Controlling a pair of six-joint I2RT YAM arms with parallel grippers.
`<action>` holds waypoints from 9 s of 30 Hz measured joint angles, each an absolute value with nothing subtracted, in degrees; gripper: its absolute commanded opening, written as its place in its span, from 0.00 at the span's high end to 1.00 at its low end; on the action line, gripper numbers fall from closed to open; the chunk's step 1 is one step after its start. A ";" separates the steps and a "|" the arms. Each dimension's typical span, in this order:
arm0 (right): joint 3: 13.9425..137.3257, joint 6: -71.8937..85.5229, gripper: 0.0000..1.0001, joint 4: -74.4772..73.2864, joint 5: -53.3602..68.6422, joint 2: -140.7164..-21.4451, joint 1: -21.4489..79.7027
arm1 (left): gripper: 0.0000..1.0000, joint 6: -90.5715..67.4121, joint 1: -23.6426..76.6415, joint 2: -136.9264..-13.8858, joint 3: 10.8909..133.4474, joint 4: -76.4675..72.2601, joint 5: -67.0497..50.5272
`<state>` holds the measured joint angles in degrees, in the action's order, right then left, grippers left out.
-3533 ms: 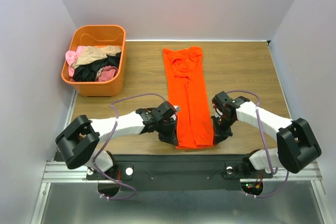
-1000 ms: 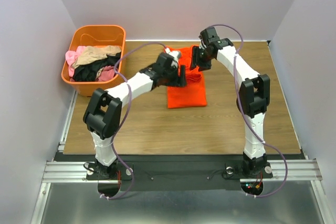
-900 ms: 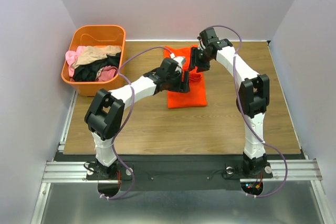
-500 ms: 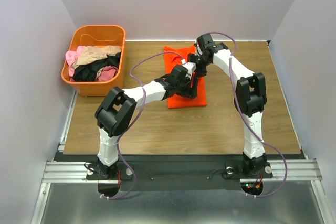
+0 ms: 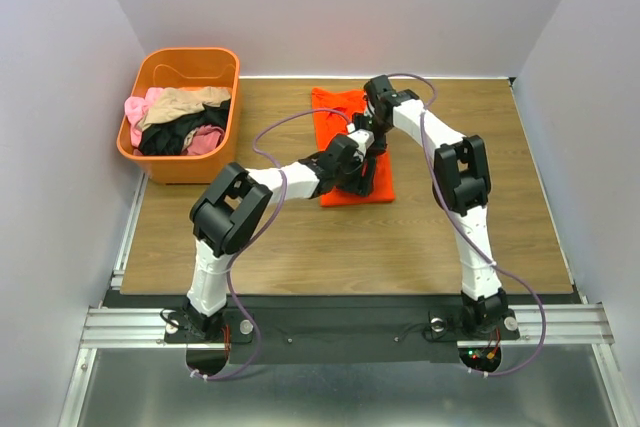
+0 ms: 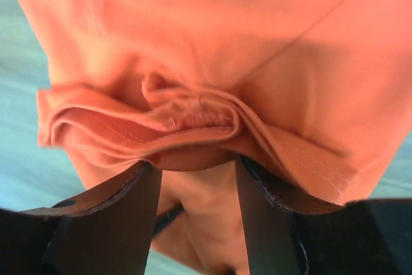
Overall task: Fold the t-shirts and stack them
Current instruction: Fold the tshirt, then neatly place the folded tshirt to the corner
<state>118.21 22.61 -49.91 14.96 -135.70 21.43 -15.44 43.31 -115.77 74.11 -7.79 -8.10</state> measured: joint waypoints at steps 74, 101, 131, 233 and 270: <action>62.00 30.04 0.86 -33.26 8.40 -100.62 21.47 | 0.22 -40.73 43.66 -79.29 48.29 7.97 1.56; 61.98 29.61 0.96 -32.71 8.99 -100.99 21.47 | 0.38 -37.08 40.86 -93.76 51.64 7.31 4.19; 62.22 27.77 1.00 -37.56 10.63 -98.48 21.58 | 1.00 -35.40 40.75 -93.89 51.42 3.70 -4.40; 135.04 24.40 0.91 -55.27 4.82 -136.46 20.38 | 0.68 -34.17 17.39 -112.90 79.40 10.41 -33.74; 117.16 11.73 0.11 -37.80 42.37 -133.58 4.60 | 0.02 -34.57 21.54 -110.96 81.23 17.08 -22.44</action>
<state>117.16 11.73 -37.80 42.37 -133.58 4.60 -34.57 21.54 -110.96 81.23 17.08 -22.44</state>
